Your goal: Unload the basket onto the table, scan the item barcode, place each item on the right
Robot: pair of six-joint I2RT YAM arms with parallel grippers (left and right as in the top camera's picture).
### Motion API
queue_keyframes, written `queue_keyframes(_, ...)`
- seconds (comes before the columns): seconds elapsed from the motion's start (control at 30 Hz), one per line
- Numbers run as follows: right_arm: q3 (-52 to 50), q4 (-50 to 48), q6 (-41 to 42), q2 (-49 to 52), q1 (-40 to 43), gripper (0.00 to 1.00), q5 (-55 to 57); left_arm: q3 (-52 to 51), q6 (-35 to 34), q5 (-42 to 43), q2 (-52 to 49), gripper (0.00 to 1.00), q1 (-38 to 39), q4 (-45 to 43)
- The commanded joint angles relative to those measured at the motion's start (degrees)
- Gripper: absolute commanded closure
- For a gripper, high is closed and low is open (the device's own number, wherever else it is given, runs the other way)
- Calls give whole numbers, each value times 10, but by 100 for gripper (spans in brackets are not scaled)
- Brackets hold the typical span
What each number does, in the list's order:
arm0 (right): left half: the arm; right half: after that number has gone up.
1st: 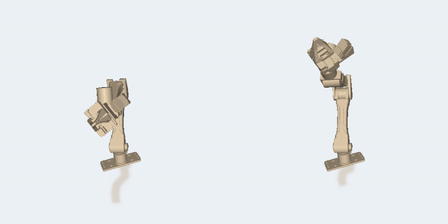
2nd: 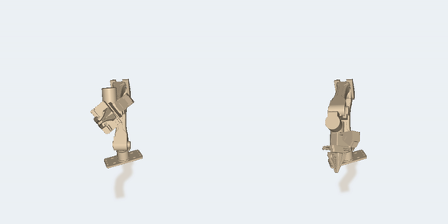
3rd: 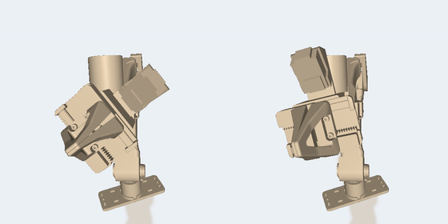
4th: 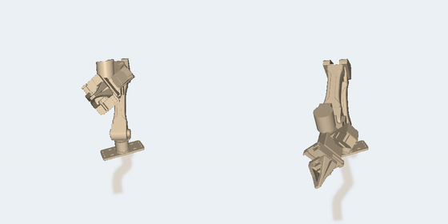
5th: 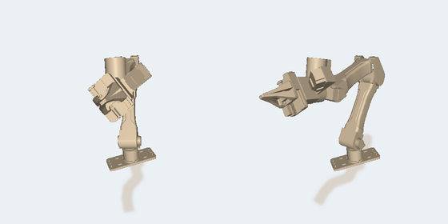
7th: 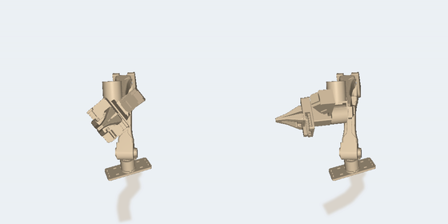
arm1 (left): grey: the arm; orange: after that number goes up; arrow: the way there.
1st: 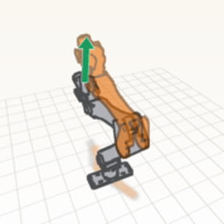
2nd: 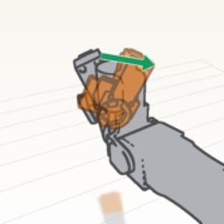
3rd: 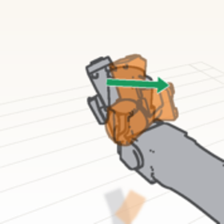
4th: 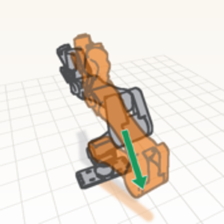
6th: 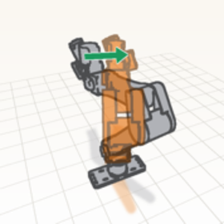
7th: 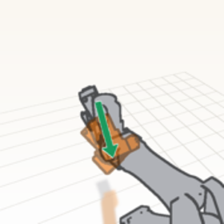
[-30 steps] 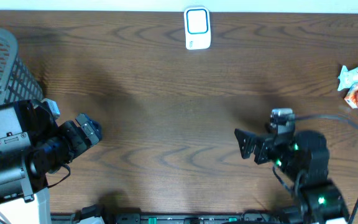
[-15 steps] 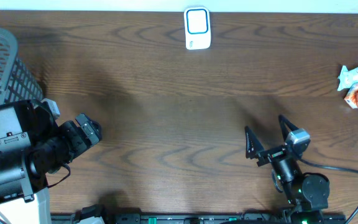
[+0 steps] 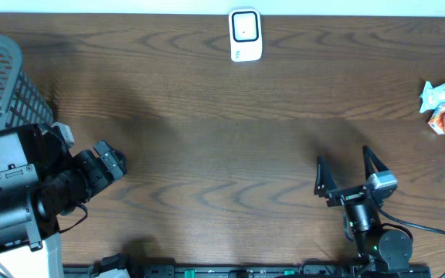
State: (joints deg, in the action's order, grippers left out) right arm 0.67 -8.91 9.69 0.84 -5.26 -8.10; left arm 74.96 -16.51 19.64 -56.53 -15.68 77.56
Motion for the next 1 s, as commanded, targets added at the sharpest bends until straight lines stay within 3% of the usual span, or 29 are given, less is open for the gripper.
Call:
queue_keyframes(0.0, -4, 3, -12, -6, 15, 1, 4, 3, -1, 7, 0, 2, 0, 0)
queue_keyframes(0.43, -4, 124, -66, -6, 19, 1, 0, 3, -1, 7, 0, 2, 0, 0)
queue_keyframes(0.63, -4, 126, -110, -6, 19, 1, -4, 3, -1, 7, 0, 2, 0, 0)
queue_keyframes(0.97, -4, 126, -96, -6, 19, 1, -3, 3, -1, 7, 0, 2, 0, 0)
